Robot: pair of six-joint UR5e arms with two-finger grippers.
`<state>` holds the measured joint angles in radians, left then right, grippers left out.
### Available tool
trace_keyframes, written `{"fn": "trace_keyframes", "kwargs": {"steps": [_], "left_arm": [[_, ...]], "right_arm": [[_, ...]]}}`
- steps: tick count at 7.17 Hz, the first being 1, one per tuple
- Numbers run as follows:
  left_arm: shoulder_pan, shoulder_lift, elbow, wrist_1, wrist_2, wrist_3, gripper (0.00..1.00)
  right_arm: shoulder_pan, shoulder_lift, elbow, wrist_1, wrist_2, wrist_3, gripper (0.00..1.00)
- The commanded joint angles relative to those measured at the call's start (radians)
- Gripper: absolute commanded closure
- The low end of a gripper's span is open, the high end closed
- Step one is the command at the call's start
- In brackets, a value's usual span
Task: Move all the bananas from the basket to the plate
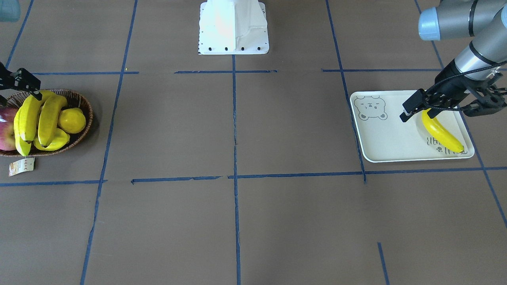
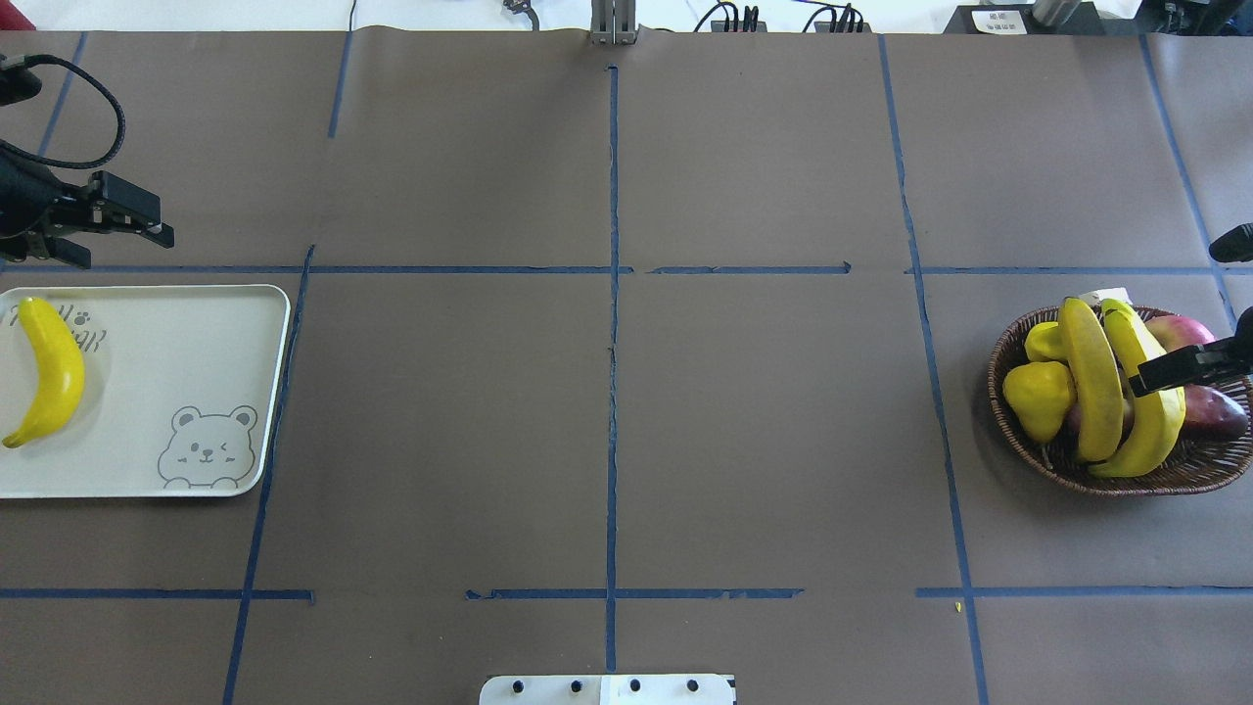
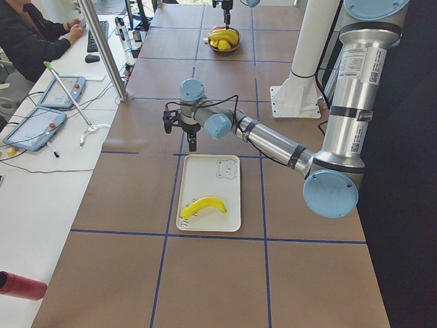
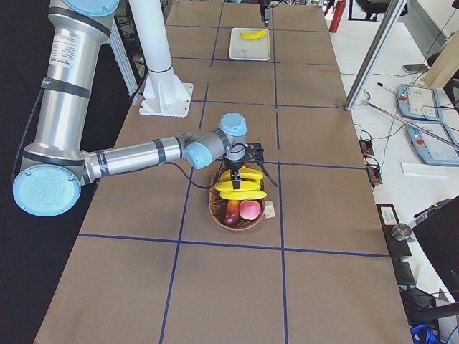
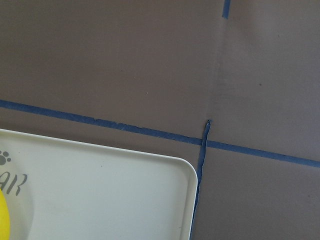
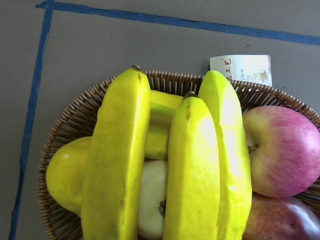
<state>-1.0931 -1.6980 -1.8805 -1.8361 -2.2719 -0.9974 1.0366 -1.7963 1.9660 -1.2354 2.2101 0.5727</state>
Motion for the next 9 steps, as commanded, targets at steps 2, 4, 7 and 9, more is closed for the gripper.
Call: {"fn": "trace_keyframes", "kwargs": {"steps": [2,4,7,9], "left_arm": [[0.001,-0.002,-0.002,0.000,0.000,-0.003,0.01],[0.001,-0.002,0.000,0.000,0.000,-0.003,0.00],[0.001,-0.003,0.000,0.000,0.000,-0.003,0.01],[0.001,-0.002,0.000,0.000,0.000,-0.001,0.01]], "right_arm": [[-0.001,0.003,-0.024,-0.001,0.008,0.000,0.22],[-0.003,0.009,-0.047,0.001,0.008,-0.002,0.24],[-0.007,0.014,-0.056,0.001,0.010,0.001,0.24],[-0.013,0.015,-0.056,0.001,0.011,0.003,0.24]]}}
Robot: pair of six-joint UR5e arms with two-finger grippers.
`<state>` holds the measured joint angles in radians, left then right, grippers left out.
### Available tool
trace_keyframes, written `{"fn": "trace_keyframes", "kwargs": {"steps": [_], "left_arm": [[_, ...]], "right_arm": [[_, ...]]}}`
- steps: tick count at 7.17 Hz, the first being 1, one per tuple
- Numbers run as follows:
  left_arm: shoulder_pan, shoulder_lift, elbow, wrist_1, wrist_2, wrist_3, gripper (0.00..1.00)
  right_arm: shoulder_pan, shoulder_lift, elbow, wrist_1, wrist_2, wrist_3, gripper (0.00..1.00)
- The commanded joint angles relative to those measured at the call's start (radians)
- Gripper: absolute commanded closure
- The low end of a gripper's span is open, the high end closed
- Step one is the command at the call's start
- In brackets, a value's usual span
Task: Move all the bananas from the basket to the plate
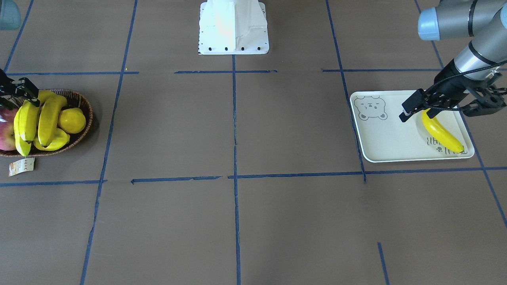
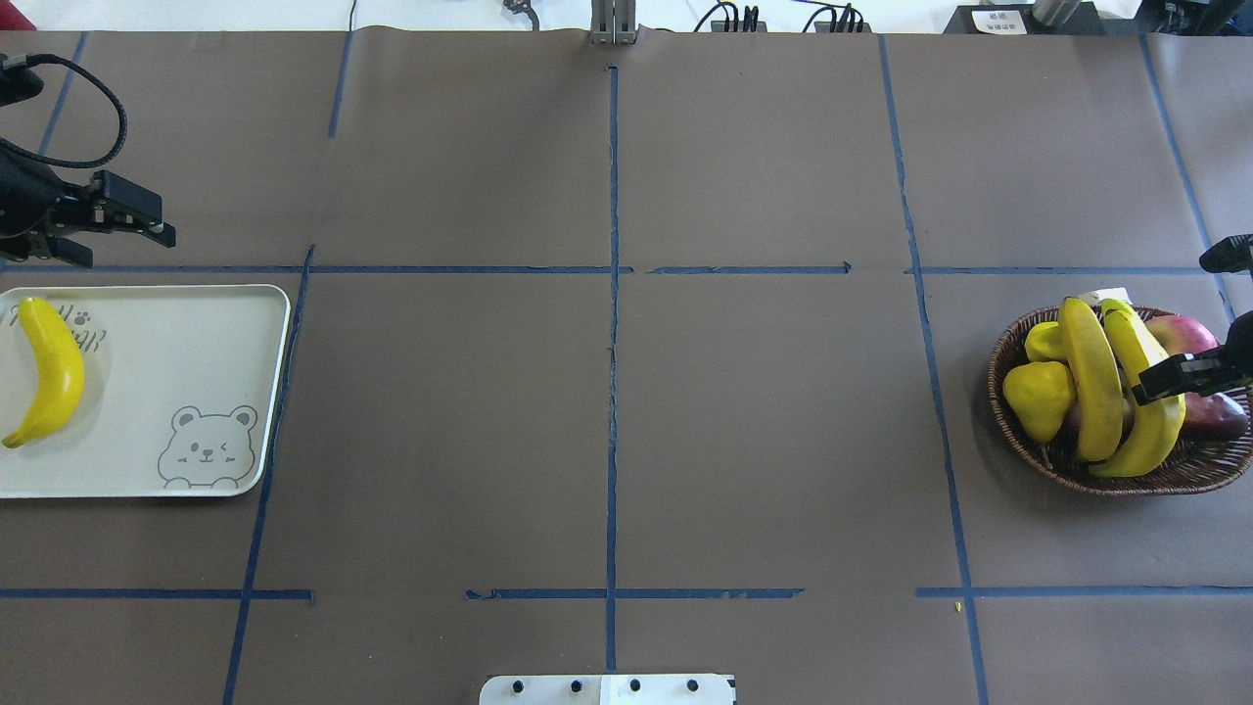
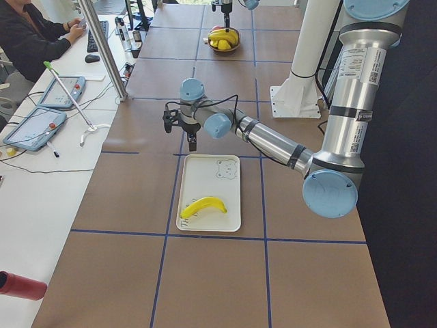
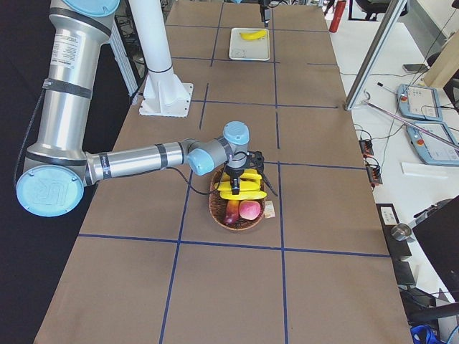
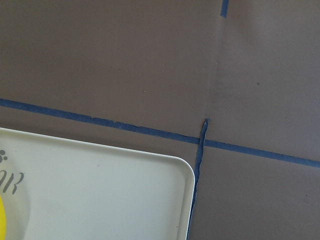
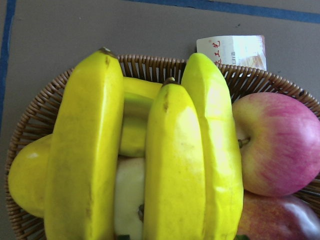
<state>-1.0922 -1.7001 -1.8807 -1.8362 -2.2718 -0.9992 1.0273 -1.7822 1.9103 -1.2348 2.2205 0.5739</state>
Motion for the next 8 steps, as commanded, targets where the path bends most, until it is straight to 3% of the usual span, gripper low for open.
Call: {"fn": "trace_keyframes", "kwargs": {"steps": [1,3,5,8], "left_arm": [[0.000,0.000,0.000,0.000,0.002,0.001,0.01],[0.000,0.000,0.000,0.000,0.002,0.001,0.00],[0.000,0.000,0.000,0.000,0.000,0.001,0.01],[0.000,0.000,0.002,0.000,0.000,0.001,0.01]], "right_arm": [[-0.004,0.013,-0.008,0.000,0.002,0.003,0.24],[-0.006,0.015,-0.011,0.000,0.002,-0.002,0.35],[-0.006,0.017,-0.008,0.000,0.005,-0.002,0.67],[0.002,0.015,0.025,0.003,0.014,-0.008,0.95]]}}
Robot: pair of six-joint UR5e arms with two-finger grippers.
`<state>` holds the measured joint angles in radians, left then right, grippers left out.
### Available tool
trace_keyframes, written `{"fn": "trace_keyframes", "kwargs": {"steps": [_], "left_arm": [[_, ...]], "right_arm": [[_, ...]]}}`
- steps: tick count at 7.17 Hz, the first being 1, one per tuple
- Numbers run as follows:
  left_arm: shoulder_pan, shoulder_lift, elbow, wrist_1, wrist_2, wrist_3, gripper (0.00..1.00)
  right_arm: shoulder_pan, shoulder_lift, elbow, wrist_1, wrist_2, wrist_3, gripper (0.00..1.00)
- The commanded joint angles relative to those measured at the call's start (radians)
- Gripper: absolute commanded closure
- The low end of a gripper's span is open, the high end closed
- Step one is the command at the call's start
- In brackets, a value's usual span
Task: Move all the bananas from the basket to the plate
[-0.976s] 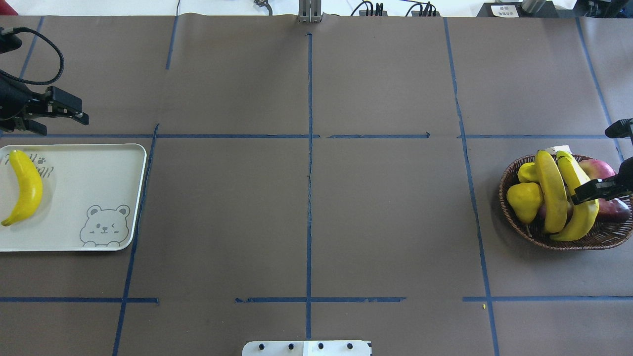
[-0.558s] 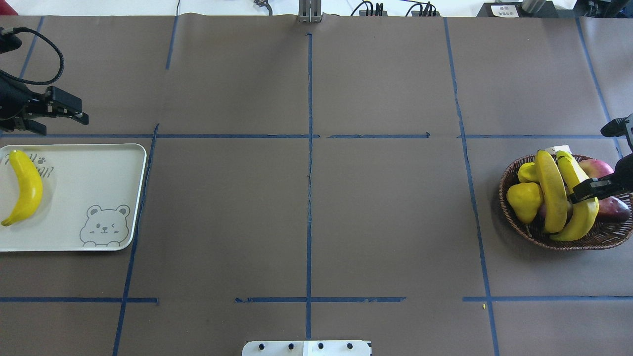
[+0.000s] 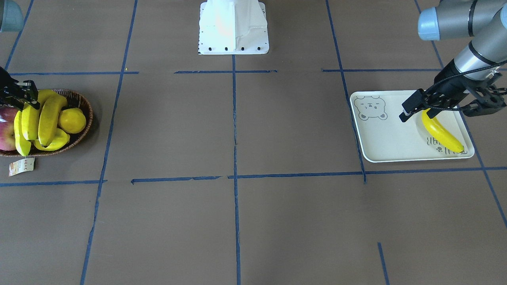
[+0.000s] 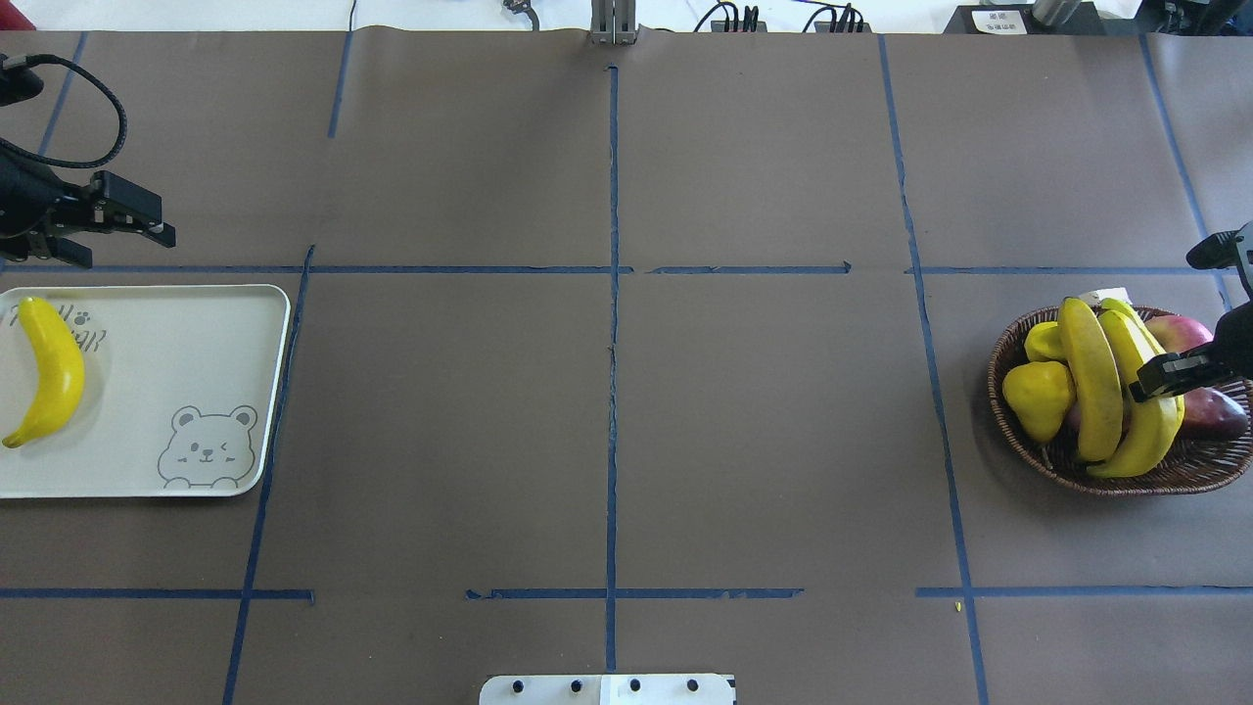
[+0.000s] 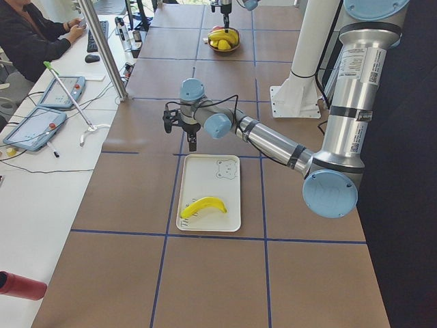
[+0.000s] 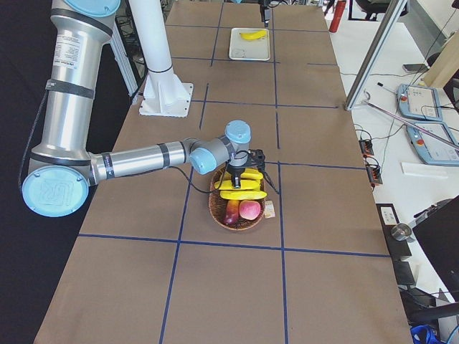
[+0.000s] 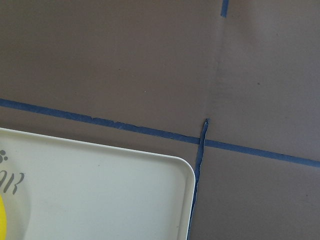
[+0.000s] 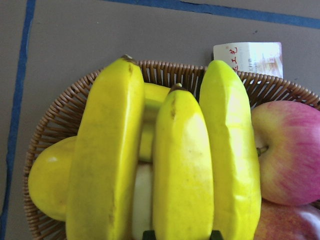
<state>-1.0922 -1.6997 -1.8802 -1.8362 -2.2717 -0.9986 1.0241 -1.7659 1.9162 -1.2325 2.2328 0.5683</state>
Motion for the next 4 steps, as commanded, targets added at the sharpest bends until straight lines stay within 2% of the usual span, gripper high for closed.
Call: {"fn": "trace_keyframes", "kwargs": {"steps": [1,4], "left_arm": [[0.000,-0.001,0.001,0.000,0.000,0.000,0.01],[0.000,-0.002,0.000,0.000,-0.002,-0.002,0.01]], "right_arm": [[0.036,-0.019,0.056,-0.004,0.004,-0.004,0.97],[0.172,-0.136,0.153,-0.016,0.008,-0.121,0.97]]}}
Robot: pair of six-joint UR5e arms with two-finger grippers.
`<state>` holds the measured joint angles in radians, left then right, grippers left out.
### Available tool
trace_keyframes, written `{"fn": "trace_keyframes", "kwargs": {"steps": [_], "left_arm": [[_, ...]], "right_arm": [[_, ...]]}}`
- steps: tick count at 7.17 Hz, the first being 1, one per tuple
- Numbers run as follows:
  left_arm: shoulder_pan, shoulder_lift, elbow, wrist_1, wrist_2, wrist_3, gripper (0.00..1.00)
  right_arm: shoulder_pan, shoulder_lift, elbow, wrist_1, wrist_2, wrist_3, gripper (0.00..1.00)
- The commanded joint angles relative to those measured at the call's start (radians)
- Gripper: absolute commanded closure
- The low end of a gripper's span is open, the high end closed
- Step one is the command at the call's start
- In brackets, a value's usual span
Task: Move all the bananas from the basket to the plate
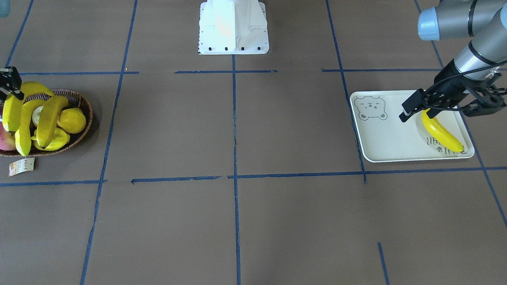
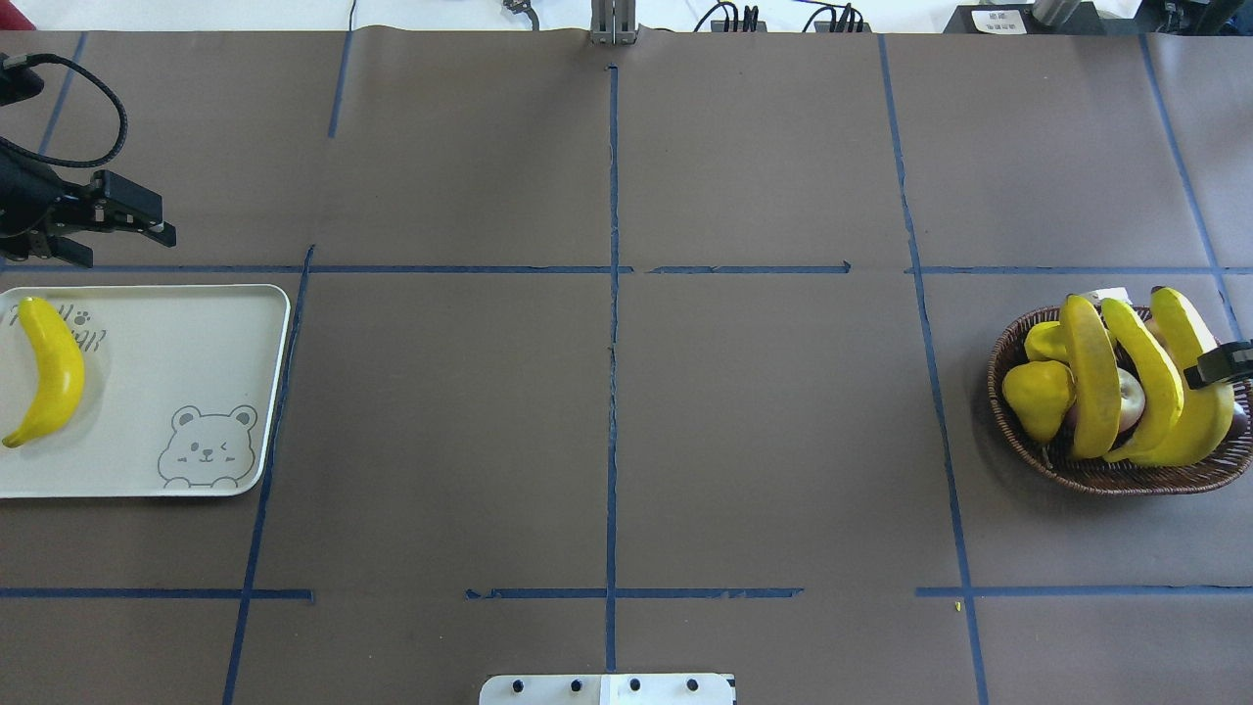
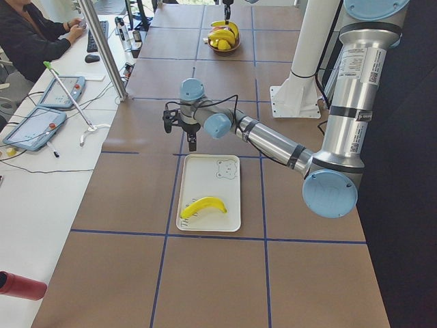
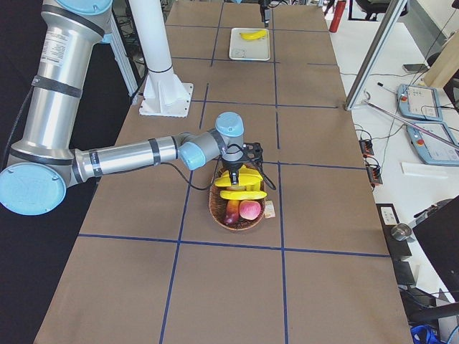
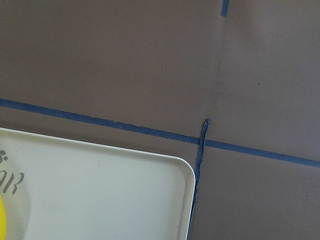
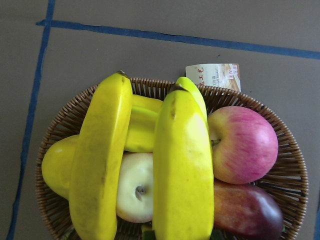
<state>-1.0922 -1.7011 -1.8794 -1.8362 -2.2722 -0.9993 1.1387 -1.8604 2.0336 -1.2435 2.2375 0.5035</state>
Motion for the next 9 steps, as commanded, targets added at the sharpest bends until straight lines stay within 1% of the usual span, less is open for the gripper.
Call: {"fn": "trace_keyframes", "kwargs": {"steps": [1,2,3,4,5,6,7,8,9], "left_arm": [[0.000,0.000,-0.001,0.000,-0.001,-0.002,0.01],[0.000,0.000,-0.001,0.000,-0.003,-0.002,0.01],[0.000,-0.003,-0.001,-0.003,-0.006,-0.002,0.00],[0.002,-0.027,0.005,-0.008,-0.009,-0.019,0.01],[0.035,-0.063,0.009,-0.014,-0.007,-0.083,0.01],[0.088,-0.121,0.008,-0.023,-0.006,-0.172,0.01],[0.119,-0.179,0.008,-0.056,-0.006,-0.285,0.01],[0.161,-0.221,0.008,-0.148,-0.007,-0.402,0.01],[0.204,-0.244,0.013,-0.273,-0.007,-0.476,0.01]], "right_arm": [[0.111,-0.043,0.056,-0.005,0.034,-0.078,0.97],[0.180,-0.020,0.059,-0.004,0.147,-0.079,0.98],[0.185,0.068,0.053,-0.007,0.221,-0.063,0.99],[0.127,0.152,0.039,-0.007,0.224,0.007,1.00],[0.021,0.285,0.019,-0.005,0.218,0.196,1.00],[-0.079,0.419,-0.005,-0.002,0.202,0.403,1.00],[-0.162,0.513,-0.010,-0.002,0.133,0.532,1.00],[-0.256,0.596,-0.012,-0.004,0.078,0.611,1.00],[-0.331,0.663,-0.016,-0.005,0.015,0.659,1.00]]}}
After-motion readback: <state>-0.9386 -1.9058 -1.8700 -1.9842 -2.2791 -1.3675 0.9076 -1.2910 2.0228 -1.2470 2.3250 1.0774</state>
